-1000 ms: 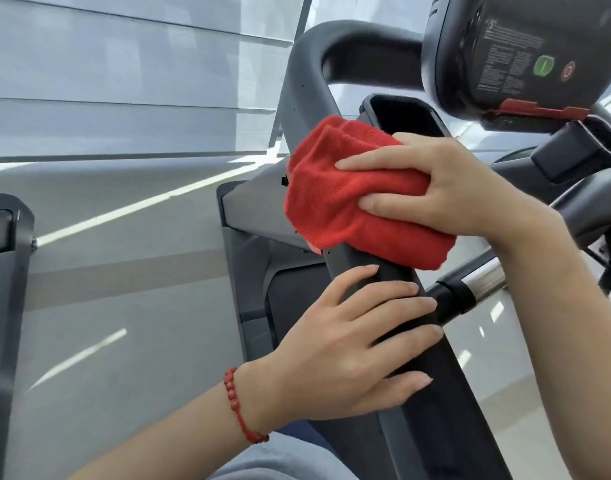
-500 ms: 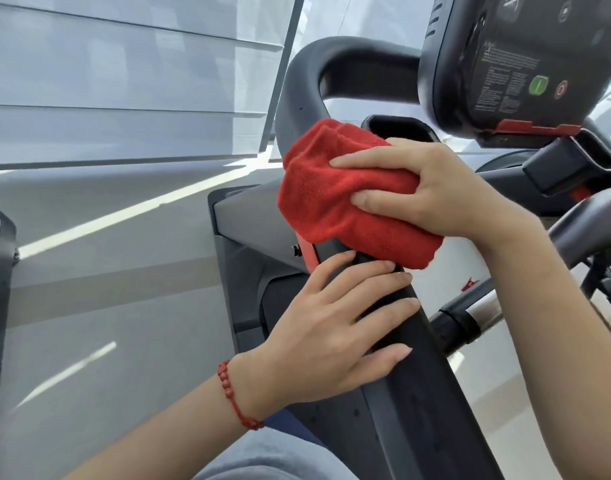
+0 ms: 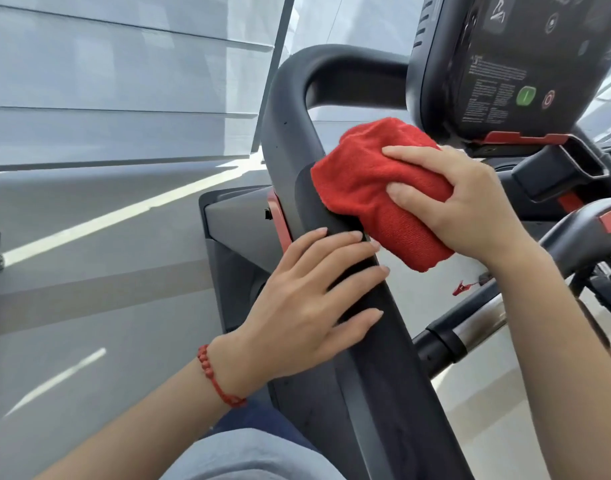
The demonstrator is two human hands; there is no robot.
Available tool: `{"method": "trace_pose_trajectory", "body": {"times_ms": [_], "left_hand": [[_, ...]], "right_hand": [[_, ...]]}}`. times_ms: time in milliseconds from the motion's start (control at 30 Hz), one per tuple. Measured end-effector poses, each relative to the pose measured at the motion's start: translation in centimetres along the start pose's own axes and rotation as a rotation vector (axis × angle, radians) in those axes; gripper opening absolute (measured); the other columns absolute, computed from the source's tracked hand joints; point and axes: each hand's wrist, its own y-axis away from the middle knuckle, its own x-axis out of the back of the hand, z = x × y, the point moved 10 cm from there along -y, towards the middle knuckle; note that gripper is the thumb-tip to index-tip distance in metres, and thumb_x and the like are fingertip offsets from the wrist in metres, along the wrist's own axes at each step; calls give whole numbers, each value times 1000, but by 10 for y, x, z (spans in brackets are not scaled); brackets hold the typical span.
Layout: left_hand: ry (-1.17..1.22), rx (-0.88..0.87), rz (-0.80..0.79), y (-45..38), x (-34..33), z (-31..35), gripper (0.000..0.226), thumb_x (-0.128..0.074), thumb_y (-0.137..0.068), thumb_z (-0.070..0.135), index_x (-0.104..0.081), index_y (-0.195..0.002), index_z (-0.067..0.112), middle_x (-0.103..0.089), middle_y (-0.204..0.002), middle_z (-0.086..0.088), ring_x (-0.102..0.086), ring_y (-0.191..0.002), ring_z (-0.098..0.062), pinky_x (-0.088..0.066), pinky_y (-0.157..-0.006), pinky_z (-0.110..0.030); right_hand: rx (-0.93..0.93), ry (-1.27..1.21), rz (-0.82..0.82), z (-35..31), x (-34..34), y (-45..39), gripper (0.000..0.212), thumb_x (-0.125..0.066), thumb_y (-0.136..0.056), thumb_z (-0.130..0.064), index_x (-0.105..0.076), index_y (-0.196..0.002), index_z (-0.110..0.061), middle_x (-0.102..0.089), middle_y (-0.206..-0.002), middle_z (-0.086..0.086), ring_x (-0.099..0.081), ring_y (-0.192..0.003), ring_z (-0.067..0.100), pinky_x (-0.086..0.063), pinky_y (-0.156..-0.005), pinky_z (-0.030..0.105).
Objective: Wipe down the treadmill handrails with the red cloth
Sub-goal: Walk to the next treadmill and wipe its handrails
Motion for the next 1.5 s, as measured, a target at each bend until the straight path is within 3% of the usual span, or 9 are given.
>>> {"method": "trace_pose_trajectory", "body": {"times_ms": [133,300,533,700,867,1067,1300,1400,1500], "left_hand": [[-38,77,-25,-9,-3,-19,34,-50,-90,30,-65,-111,8,-58,-124,-11,-47,-123,-26,-34,-105,-46],[-35,82,-22,-9,-5,-22,35,-46,-92,30,-65,-109,6,-59,-123,-12,-46,-123,-26,-33,-105,-47],[-29,90,-5,-8,-4,-22,36,-44,-92,28,-65,-109,4,-58,-123,-13,-45,-123,-26,-33,-105,-49],[-21,92,-1,-9,-4,-21,35,-44,-92,28,-64,-110,5,-58,-123,-13,-45,-122,-25,-33,-104,-49],[-40,92,-3,-15,-3,-21,34,-45,-92,28,-65,-108,5,-60,-119,-13,-47,-119,-26,-34,-104,-48],[-61,80,-20,-27,-5,-25,37,-42,-94,29,-66,-106,3,-61,-117,-14,-48,-118,-27,-32,-105,-49],[-78,88,-90,-36,-11,-29,41,-39,-95,31,-66,-104,3,-63,-114,-14,-50,-117,-29,-31,-105,-50],[-74,86,-108,-38,-14,-29,37,-42,-92,27,-67,-104,2,-63,-114,-14,-51,-117,-29,-30,-105,-52],[-65,92,-109,-37,-15,-28,34,-42,-90,22,-67,-103,2,-63,-114,-14,-49,-119,-31,-28,-106,-54]], "right_hand": [[-56,31,13,13,-7,-1,39,-65,-82,-31,-56,-119,-38,-62,-108,9,-54,-99,16,-32,-88,14],[-65,42,26,14,-14,-29,37,-61,-84,-35,-57,-121,-33,-62,-115,10,-55,-105,18,-31,-87,14],[-76,11,5,18,-12,-11,39,-62,-83,-36,-56,-121,-37,-62,-108,11,-54,-97,16,-32,-84,13],[-62,36,9,17,-13,5,42,-61,-81,-41,-54,-123,-40,-60,-105,11,-56,-98,21,-41,-93,31],[-177,82,75,53,11,16,39,-62,-82,-41,-56,-121,-41,-61,-100,11,-56,-95,23,-31,-84,14],[-183,11,89,50,2,24,43,-58,-79,-45,-56,-122,-40,-61,-111,9,-57,-104,22,-40,-97,29],[-252,59,96,84,20,21,41,-60,-81,-44,-54,-121,-44,-57,-98,7,-56,-99,28,-41,-96,37],[-273,52,95,91,22,9,42,-56,-80,-47,-54,-121,-44,-61,-108,12,-54,-107,28,-38,-101,40],[-275,56,93,94,23,-9,40,-57,-84,-42,-54,-124,-38,-60,-123,10,-50,-117,25,-32,-104,32]]}}
